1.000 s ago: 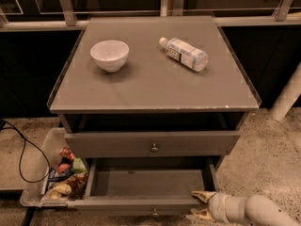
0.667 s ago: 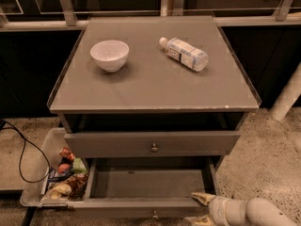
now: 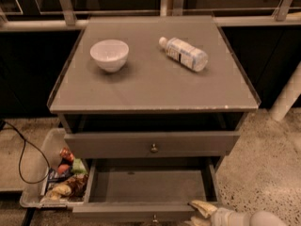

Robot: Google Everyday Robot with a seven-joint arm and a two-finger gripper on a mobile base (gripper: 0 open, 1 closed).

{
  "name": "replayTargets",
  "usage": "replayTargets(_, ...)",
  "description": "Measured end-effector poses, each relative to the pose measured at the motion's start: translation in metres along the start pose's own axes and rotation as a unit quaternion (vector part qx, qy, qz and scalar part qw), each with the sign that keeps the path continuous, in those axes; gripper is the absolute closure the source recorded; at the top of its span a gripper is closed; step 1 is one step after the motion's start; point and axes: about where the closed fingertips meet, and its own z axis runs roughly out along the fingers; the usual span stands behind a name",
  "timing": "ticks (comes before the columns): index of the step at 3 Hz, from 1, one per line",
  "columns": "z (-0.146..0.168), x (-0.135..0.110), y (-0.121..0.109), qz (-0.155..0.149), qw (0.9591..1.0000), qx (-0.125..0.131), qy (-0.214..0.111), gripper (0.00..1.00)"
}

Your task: Open middle drawer

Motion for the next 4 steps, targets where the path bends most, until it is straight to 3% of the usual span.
replayTargets(1,-0.0038,-0.0030,-0.0027,0.000,1.0000,0.000,0.000,1.00)
replayTargets(4,-0.0064,-0.0052,-0.0045,0.000,1.0000,0.000,0.000,0.34)
